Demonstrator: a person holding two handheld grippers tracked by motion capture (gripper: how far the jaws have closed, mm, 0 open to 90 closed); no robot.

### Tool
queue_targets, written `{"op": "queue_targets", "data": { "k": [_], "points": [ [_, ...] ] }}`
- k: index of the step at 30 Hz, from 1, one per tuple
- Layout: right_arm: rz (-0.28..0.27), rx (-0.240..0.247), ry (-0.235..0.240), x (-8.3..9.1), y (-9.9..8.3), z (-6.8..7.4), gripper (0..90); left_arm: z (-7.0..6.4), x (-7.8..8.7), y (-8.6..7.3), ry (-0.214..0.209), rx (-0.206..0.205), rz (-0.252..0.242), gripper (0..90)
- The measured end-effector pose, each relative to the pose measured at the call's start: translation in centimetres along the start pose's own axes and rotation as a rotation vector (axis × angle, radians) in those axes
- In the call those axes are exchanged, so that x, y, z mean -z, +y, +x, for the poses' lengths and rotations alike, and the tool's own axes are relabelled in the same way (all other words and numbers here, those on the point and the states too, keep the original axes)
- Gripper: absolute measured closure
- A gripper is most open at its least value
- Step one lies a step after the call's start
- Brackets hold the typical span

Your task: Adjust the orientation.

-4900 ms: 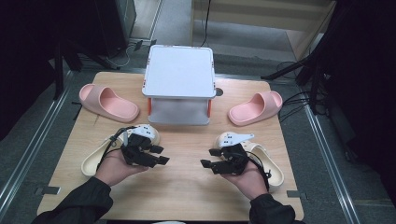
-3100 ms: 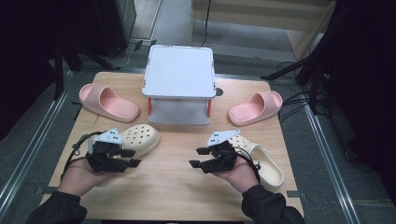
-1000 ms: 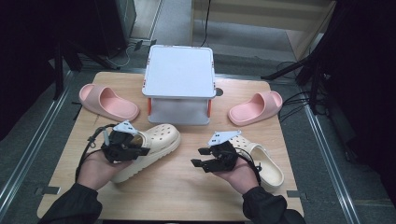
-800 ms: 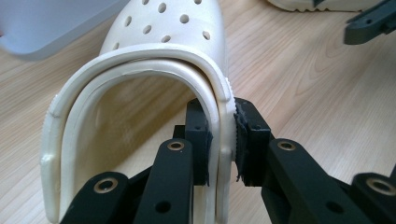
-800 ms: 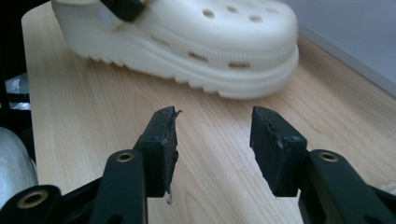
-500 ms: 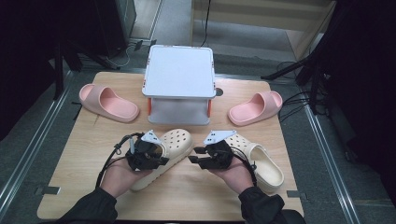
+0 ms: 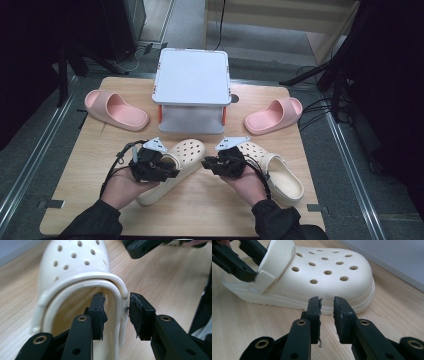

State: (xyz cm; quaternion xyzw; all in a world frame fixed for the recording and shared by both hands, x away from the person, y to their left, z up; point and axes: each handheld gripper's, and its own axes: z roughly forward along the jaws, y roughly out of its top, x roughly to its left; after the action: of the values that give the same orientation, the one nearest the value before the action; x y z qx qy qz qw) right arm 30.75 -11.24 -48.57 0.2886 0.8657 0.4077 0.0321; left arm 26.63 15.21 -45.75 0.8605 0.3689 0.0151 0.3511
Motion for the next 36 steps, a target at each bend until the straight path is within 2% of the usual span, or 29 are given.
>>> {"op": "queue_targets", "data": {
  "k": [1, 2, 4, 5, 6, 7, 8, 9, 11, 12, 13, 14, 17, 18, 19, 20, 22, 23, 27, 32, 36],
  "points": [
    [-0.004, -0.004, 0.001, -0.1, 0.1, 0.0, 78.5, 0.2, 0.9, -0.1, -0.002, 0.003, -0.006, 65.0],
    [-0.004, -0.004, 0.001, -0.1, 0.1, 0.0, 78.5, 0.2, 0.9, -0.1, -0.002, 0.003, -0.006, 65.4],
    [-0.009, -0.01, 0.003, -0.1, 0.2, -0.1, 80.5, 0.6, 2.2, -0.3, 0.015, 0.001, -0.012, 66.7],
    [-0.005, -0.02, 0.003, -0.3, 0.2, 0.0, 82.2, 1.2, 3.1, -0.7, 0.028, 0.012, -0.03, 70.1],
    [-0.005, -0.02, 0.003, -0.3, 0.2, 0.0, 82.2, 1.2, 3.1, -0.7, 0.028, 0.012, -0.03, 71.4],
    [0.001, -0.029, 0.006, -0.6, 0.2, 0.1, 83.3, 2.1, 4.0, -1.2, 0.041, 0.023, -0.036, 74.9],
    [0.001, -0.029, 0.006, -0.6, 0.2, 0.1, 83.3, 2.1, 4.0, -1.2, 0.041, 0.023, -0.036, 77.6],
    [0.004, -0.024, 0.008, -0.9, 0.3, 0.3, 83.5, 2.8, 4.3, -1.5, 0.037, 0.036, -0.033, 81.7],
    [0.004, -0.022, 0.003, -1.1, 0.3, 0.5, 83.7, 4.1, 4.7, -2.1, 0.058, 0.045, -0.027, 84.7],
    [0.003, -0.019, 0.006, -1.2, 0.3, 0.6, 83.7, 4.1, 4.7, -2.1, 0.058, 0.045, -0.027, 85.9],
    [0.009, -0.016, 0.001, -1.3, 0.3, 0.7, 84.1, 5.0, 4.6, -2.6, 0.065, 0.051, -0.012, 86.5],
    [0.009, -0.016, 0.001, -1.3, 0.3, 0.7, 84.1, 5.0, 4.6, -2.6, 0.065, 0.051, -0.012, 86.8],
    [0.017, -0.026, 0.007, -1.5, 0.2, 0.9, 85.3, 6.5, 3.7, -3.4, 0.073, 0.088, 0.006, 86.9],
    [0.019, -0.034, 0.013, -1.6, 0.1, 1.0, 85.6, 6.5, 3.7, -3.4, 0.073, 0.088, 0.006, 86.9],
    [0.027, -0.04, 0.017, -1.7, 0.0, 1.1, 85.6, 7.1, 3.2, -4.0, 0.072, 0.11, 0.025, 86.9],
    [0.027, -0.04, 0.017, -1.7, 0.0, 1.1, 85.6, 7.1, 3.2, -4.0, 0.072, 0.11, 0.025, 86.9],
    [0.028, -0.035, 0.017, -2.1, -0.2, 1.4, 85.7, 7.6, 2.4, -4.8, 0.052, 0.14, 0.03, 86.7],
    [0.031, -0.037, 0.013, -2.2, -0.1, 1.4, 85.7, 7.7, 2.0, -5.1, 0.051, 0.144, 0.049, 86.6],
    [0.033, -0.021, -0.006, -3.1, 0.0, 1.6, 85.7, 7.8, 1.6, -5.4, 0.043, 0.151, 0.055, 87.0],
    [0.033, -0.021, -0.012, -3.1, 0.1, 1.4, 85.7, 7.7, 1.5, -5.6, 0.018, 0.165, 0.059, 86.6],
    [0.029, -0.008, -0.027, -3.3, 0.4, 1.0, 85.8, 6.9, 1.3, -5.5, 0.016, 0.151, 0.067, 86.7]
  ]
}}
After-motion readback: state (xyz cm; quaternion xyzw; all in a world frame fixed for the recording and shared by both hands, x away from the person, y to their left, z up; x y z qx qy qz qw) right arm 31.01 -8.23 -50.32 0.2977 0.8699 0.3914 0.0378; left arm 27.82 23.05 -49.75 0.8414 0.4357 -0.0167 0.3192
